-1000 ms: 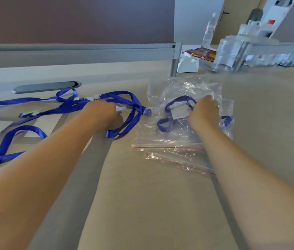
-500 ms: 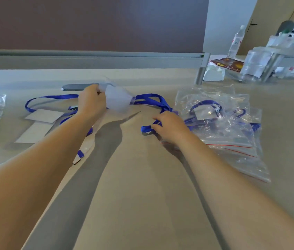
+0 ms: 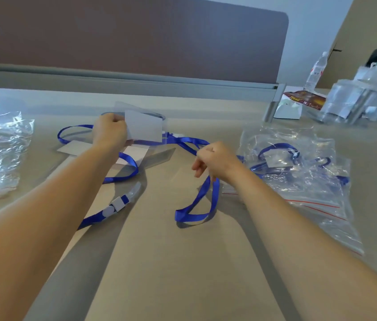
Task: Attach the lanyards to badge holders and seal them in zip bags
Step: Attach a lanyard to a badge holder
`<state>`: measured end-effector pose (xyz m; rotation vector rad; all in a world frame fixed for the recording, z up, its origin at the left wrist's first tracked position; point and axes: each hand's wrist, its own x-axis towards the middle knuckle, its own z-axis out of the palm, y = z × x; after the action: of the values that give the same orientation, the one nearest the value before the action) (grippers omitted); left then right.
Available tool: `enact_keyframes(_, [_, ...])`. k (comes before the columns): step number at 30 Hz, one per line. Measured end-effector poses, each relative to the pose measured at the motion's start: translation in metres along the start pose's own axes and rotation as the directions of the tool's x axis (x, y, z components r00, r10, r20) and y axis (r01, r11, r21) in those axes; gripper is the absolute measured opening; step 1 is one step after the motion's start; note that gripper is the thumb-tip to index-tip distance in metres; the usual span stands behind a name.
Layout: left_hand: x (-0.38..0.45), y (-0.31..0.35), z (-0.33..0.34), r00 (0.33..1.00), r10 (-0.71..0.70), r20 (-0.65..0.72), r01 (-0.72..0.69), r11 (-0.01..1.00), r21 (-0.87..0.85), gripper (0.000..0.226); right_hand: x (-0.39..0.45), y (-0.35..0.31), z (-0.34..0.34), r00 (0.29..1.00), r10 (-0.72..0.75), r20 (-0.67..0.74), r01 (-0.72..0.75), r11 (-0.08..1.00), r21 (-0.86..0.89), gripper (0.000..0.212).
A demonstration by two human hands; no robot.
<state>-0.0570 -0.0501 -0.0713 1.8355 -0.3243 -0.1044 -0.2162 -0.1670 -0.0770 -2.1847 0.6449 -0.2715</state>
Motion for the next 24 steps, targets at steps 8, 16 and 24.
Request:
enact_keyframes(8, [0.037, 0.001, 0.014, 0.999, -0.032, 0.035, 0.034, 0.997, -0.07, 0.026, 0.067, 0.02, -0.007, 0.957, -0.004, -0.29, -0.082, 0.956, -0.283, 0.028])
enact_keyframes(16, [0.086, -0.004, 0.039, 1.0, -0.02, 0.021, 0.02, 1.0, 0.022, 0.027, 0.153, 0.027, 0.012, 0.974, 0.013, -0.226, -0.099, 0.923, -0.372, 0.041])
enact_keyframes(24, [0.108, -0.01, 0.049, 1.0, -0.006, -0.011, 0.007, 0.998, 0.055, 0.026, 0.185, 0.034, 0.027, 0.978, 0.067, -0.198, -0.155, 0.869, -0.47, 0.012])
